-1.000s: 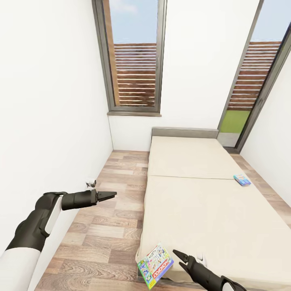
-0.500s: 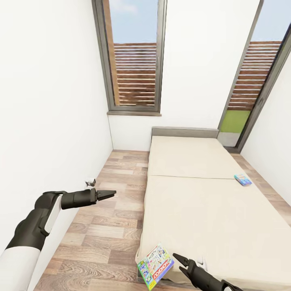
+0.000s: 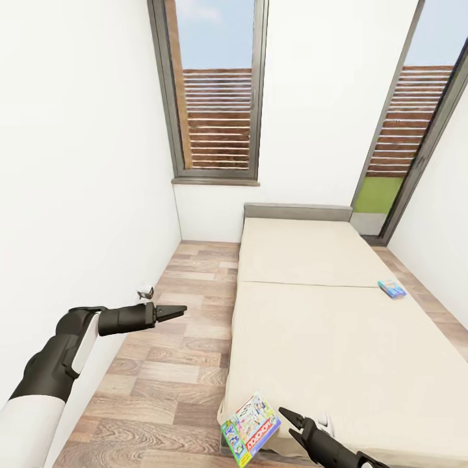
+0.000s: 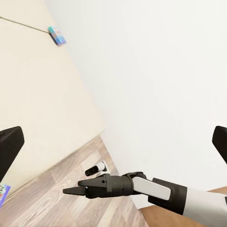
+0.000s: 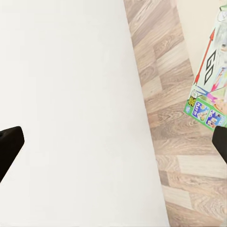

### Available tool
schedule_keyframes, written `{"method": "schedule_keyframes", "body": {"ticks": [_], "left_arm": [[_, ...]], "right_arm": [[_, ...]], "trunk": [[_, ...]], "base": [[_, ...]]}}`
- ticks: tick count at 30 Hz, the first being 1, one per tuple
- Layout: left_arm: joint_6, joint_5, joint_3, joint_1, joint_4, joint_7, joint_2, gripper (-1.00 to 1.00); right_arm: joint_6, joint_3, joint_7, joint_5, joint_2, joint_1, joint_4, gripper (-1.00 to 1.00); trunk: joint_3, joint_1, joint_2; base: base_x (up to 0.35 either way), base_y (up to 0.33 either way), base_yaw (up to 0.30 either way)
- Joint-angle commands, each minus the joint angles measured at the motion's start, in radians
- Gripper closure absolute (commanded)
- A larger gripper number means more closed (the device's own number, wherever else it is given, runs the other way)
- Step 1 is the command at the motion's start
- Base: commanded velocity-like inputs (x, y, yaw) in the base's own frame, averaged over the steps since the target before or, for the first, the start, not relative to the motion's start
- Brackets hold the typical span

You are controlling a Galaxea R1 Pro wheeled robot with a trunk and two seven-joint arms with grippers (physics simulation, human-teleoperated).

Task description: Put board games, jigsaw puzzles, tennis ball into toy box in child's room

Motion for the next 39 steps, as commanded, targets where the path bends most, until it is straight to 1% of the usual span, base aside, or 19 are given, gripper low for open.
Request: {"method": "schedule_keyframes", "body": {"ticks": [1,7,18,25,32,39], "left_arm": [[0.008,0.002,0.000,-0.001,0.000,-0.002,0.000,-1.00],[0.008,0.001,-0.001,-0.001,0.000,-0.002,-0.002,-1.00],[0.008,0.000,-0.002,-0.001,0.000,-0.002,-0.002,-1.00],[0.008,-0.001,-0.004,-0.001,-0.001,-0.001,-0.002,-1.00],[0.008,-0.006,-0.006,-0.001,-0.006,0.000,-0.003,-1.00],[0.008,-0.011,-0.008,-0.001,-0.009,0.000,-0.002,-1.00]], "right_arm": [[0.007,-0.002,0.001,-0.006,0.000,-0.001,0.000,-1.00],[0.004,-0.001,-0.004,-0.006,0.001,-0.001,0.001,-1.00],[-0.001,-0.002,-0.030,-0.006,0.002,-0.001,0.031,-1.00],[0.001,-0.005,-0.031,-0.007,0.003,-0.001,0.094,-1.00],[-0.002,-0.005,-0.031,-0.006,0.003,-0.001,0.119,-1.00],[-0.002,-0.004,-0.031,-0.004,0.003,-0.001,0.123,-1.00]], "trunk": [[-0.005,0.004,-0.009],[-0.023,0.027,-0.051],[-0.058,0.069,-0.128],[-0.080,0.096,-0.177],[-0.102,0.123,-0.226],[-0.102,0.123,-0.226]], "base": [[0.000,0.000,0.000],[0.000,0.000,0.000],[0.000,0.000,0.000],[0.000,0.000,0.000],[0.000,0.000,0.000],[0.000,0.000,0.000]]}}
